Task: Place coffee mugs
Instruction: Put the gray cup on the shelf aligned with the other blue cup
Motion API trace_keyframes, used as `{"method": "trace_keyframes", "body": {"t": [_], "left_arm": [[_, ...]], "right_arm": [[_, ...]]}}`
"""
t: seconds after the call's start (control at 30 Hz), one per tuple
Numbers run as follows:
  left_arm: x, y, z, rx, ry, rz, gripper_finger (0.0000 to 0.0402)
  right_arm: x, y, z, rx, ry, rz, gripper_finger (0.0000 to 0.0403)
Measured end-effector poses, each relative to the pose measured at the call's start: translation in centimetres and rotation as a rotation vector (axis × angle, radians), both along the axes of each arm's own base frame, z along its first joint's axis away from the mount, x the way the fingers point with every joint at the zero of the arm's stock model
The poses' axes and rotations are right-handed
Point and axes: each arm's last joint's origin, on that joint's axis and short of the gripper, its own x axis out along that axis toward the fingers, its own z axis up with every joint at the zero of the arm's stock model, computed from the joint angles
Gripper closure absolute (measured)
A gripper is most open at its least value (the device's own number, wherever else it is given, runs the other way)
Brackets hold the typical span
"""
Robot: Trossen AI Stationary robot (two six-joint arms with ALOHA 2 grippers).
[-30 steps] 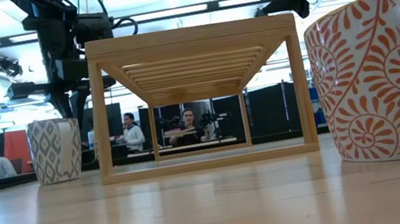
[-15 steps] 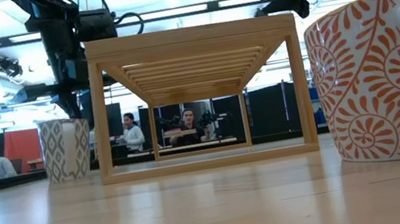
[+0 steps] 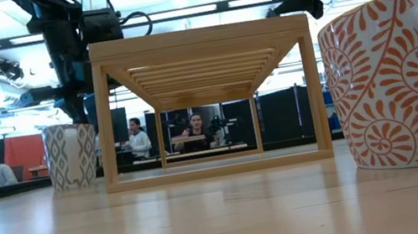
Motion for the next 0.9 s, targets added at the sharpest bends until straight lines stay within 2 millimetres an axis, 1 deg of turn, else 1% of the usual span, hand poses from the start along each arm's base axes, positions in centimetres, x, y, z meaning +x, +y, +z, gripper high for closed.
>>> {"method": "trace_keyframes", "body": {"t": [0.27, 0.57, 0.73, 0.9], "left_arm": [[0.0, 0.0, 0.0, -0.005, -0.008, 0.029, 0.0305], [-0.1, 0.1, 0.0, 0.034, 0.011, 0.042, 0.0306], [-0.2, 0.0, 0.3, 0.043, 0.006, 0.043, 0.0306], [-0.5, -0.3, 1.1, 0.063, -0.027, 0.064, 0.0306]], "right_arm": [[0.0, 0.0, 0.0, 0.000, 0.000, 0.001, 0.0206], [0.0, 0.0, 0.0, 0.000, 0.000, 0.000, 0.0206], [0.0, 0.0, 0.0, 0.000, 0.000, 0.001, 0.0206], [0.0, 0.0, 0.0, 0.000, 0.000, 0.001, 0.0206]]}}
